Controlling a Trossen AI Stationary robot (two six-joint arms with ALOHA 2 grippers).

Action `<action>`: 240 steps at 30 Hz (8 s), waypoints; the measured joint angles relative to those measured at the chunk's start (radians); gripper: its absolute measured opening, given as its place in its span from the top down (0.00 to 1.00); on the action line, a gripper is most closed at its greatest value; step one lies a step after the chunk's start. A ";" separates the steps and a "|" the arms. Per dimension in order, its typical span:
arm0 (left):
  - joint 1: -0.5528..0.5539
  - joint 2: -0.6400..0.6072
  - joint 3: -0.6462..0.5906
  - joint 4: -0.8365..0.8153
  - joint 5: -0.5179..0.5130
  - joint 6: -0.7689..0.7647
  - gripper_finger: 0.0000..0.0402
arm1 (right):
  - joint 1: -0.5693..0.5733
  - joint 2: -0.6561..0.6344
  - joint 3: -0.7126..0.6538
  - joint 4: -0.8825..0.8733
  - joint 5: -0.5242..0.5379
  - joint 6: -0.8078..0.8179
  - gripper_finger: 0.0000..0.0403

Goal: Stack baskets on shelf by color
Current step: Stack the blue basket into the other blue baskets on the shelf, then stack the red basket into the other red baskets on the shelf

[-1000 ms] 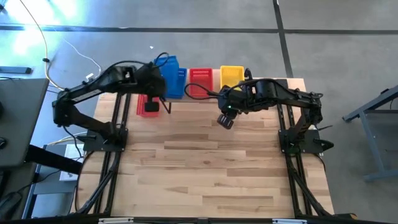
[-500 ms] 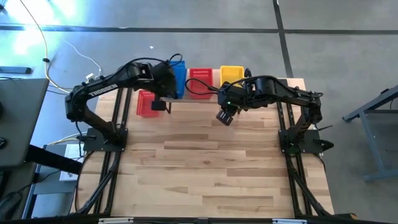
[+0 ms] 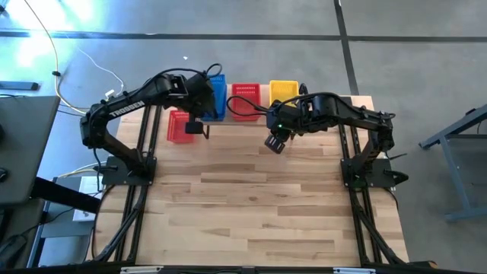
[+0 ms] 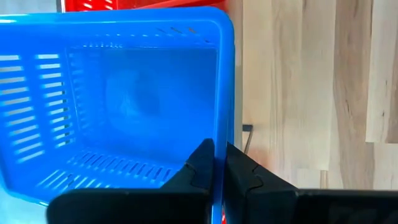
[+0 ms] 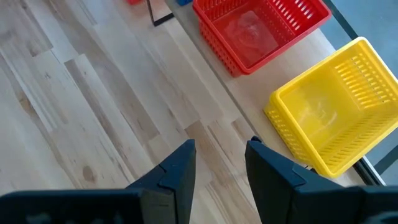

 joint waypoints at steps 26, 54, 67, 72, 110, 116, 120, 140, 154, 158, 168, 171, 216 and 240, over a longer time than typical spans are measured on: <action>-0.001 0.049 0.005 -0.023 -0.034 -0.103 0.69 | 0.000 0.000 0.000 0.000 0.000 0.000 0.69; -0.005 -0.399 -0.237 -0.138 0.178 -0.463 0.62 | -0.075 0.000 0.000 0.000 0.022 -0.142 0.69; -0.199 -0.527 -0.639 0.070 0.015 -0.577 0.63 | -0.150 0.000 0.000 0.000 -0.021 -0.194 0.69; -0.271 -0.535 -0.741 0.174 -0.095 -0.589 0.63 | -0.151 0.000 0.000 0.000 -0.022 -0.194 0.69; -0.355 -0.174 -0.874 0.320 -0.428 -0.249 0.63 | -0.151 0.000 0.000 0.047 -0.023 -0.183 0.69; -0.323 -0.121 -0.874 0.280 -0.410 -0.314 0.63 | -0.151 0.000 0.000 0.049 -0.023 -0.183 0.69; -0.305 -0.097 -0.874 0.280 -0.440 -0.332 0.63 | -0.151 0.000 0.000 0.053 -0.023 -0.159 0.69; -0.201 0.016 -0.874 0.314 -0.389 -0.322 0.66 | -0.151 0.000 0.000 0.052 -0.023 -0.160 0.69; -0.196 0.017 -0.874 0.299 -0.371 -0.330 0.98 | -0.151 0.000 0.000 0.052 -0.023 -0.160 0.69; -0.201 0.003 -0.874 0.276 -0.372 -0.338 0.98 | -0.151 0.000 0.000 0.052 -0.023 -0.160 0.69; -0.305 -0.100 -0.870 0.119 -0.337 -0.433 0.99 | -0.151 0.000 0.000 0.056 -0.023 -0.121 0.69; -0.354 -0.127 -0.830 0.109 -0.324 -0.462 0.99 | -0.150 0.000 0.000 0.056 -0.037 -0.115 0.69; -1.020 -0.081 -0.147 0.046 -0.043 -0.896 1.00 | 0.095 0.039 -0.001 0.349 -0.439 -0.247 0.69; -0.992 0.262 -0.149 -0.286 -0.387 -0.745 1.00 | 0.132 0.265 -0.001 0.483 -0.220 0.567 0.69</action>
